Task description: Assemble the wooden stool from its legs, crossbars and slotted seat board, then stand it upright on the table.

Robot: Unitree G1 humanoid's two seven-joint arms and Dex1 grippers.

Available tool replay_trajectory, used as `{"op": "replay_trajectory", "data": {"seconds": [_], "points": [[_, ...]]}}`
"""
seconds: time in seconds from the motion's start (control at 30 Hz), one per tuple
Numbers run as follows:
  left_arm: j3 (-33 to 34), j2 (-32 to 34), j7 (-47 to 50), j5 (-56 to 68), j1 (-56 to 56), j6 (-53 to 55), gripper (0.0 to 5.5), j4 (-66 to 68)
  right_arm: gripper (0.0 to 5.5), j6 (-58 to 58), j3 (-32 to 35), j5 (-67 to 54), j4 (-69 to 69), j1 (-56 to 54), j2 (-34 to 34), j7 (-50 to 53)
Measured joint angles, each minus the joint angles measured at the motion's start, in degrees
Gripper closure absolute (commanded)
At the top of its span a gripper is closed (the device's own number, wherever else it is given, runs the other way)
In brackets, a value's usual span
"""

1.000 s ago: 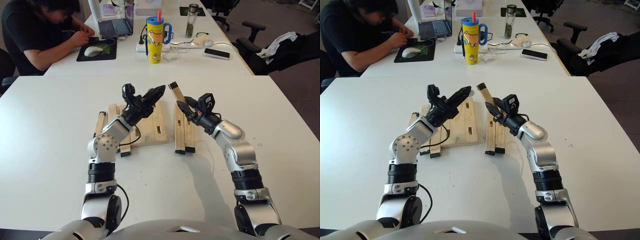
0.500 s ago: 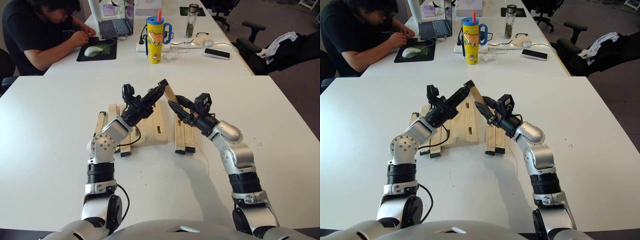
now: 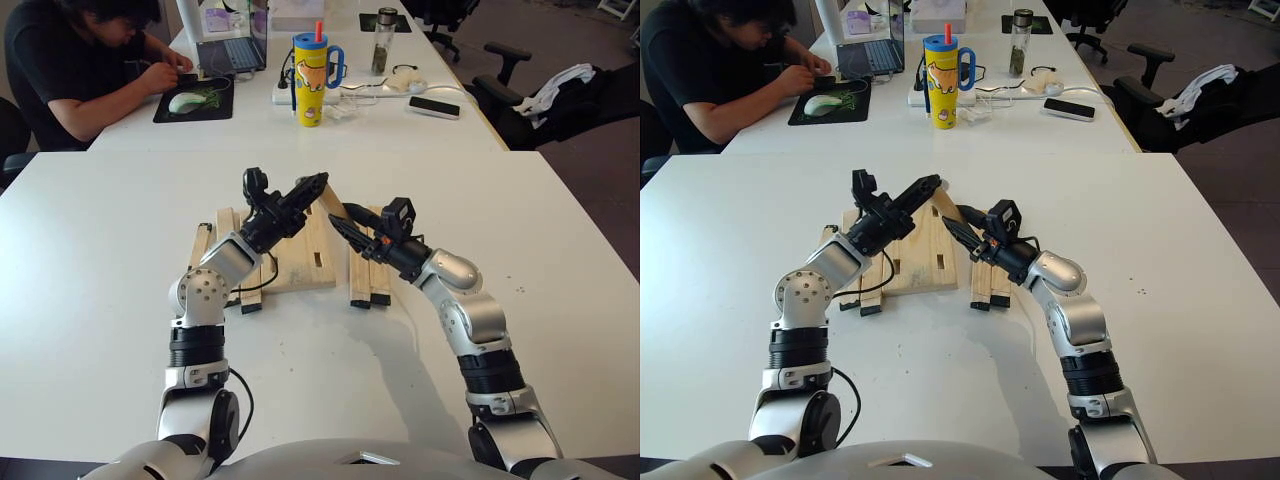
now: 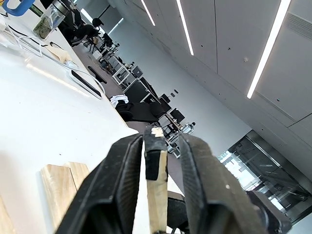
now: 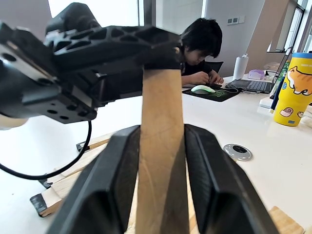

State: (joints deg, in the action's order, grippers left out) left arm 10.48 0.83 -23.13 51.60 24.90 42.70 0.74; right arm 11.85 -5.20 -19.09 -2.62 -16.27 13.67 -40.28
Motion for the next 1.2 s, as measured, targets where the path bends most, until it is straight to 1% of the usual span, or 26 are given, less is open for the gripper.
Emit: {"op": "replay_trajectory", "data": {"seconds": [0.07, 0.27, 0.3, 0.37, 0.4, 0.5, 0.57, 0.7, 0.77, 0.93, 1.2], "points": [[-0.08, 0.26, -0.03, -0.11, -0.04, -0.05, 5.01, 0.04, 4.18, 0.0, 0.01, 0.02, 0.0, -0.01, 0.02, 0.01], [-0.5, 0.65, -0.27, -0.67, -0.05, -0.56, 5.01, 0.23, 4.18, 0.59, 0.02, -0.04, -0.01, -0.02, 0.13, -0.17], [-0.49, 0.71, -0.39, -1.0, -0.05, -0.72, 5.01, 0.37, 3.82, 0.72, 0.03, 0.01, 0.0, -0.02, 0.23, -0.2], [-0.46, 0.56, -0.63, -1.82, -0.08, -2.06, 5.06, 0.77, 3.55, 0.69, -0.26, 0.35, 0.04, -0.05, 0.62, -0.22], [0.02, 0.59, -0.21, -2.61, -0.09, -3.58, 5.06, 0.81, 3.51, 0.49, -0.65, 1.05, 0.39, -0.04, 1.0, -0.23], [2.19, 0.68, 2.68, -5.28, -0.64, -8.3, 5.06, 0.02, 3.51, 0.33, -0.65, 3.09, 2.6, -0.04, 1.65, 1.02], [3.73, 0.57, 5.77, -7.36, -2.43, -11.47, 5.06, -2.9, 3.51, 0.31, 0.23, 3.79, 4.5, -0.03, 2.08, 2.31], [5.83, -0.84, 14.3, -12.12, -10.07, -16.51, 5.06, -12.67, 3.51, 1.18, 3.96, 3.99, 7.42, 0.05, 2.54, 5.98], [6.06, -1.93, 17.64, -14.34, -13.27, -18.22, 5.06, -15.04, 3.51, 1.41, 5.15, 4.05, 7.9, 0.05, 2.63, 7.5], [6.74, -4.12, 21.49, -18.31, -15.79, -23.95, 5.06, -13.55, 3.51, 1.39, 4.98, 4.49, 7.95, 0.05, 2.02, 8.64], [7.94, -4.37, 23.06, -19.8, -15.79, -27.33, 5.06, -8.65, 3.51, 1.4, 4.66, 4.64, 7.98, 0.02, 1.55, 8.79]]}}
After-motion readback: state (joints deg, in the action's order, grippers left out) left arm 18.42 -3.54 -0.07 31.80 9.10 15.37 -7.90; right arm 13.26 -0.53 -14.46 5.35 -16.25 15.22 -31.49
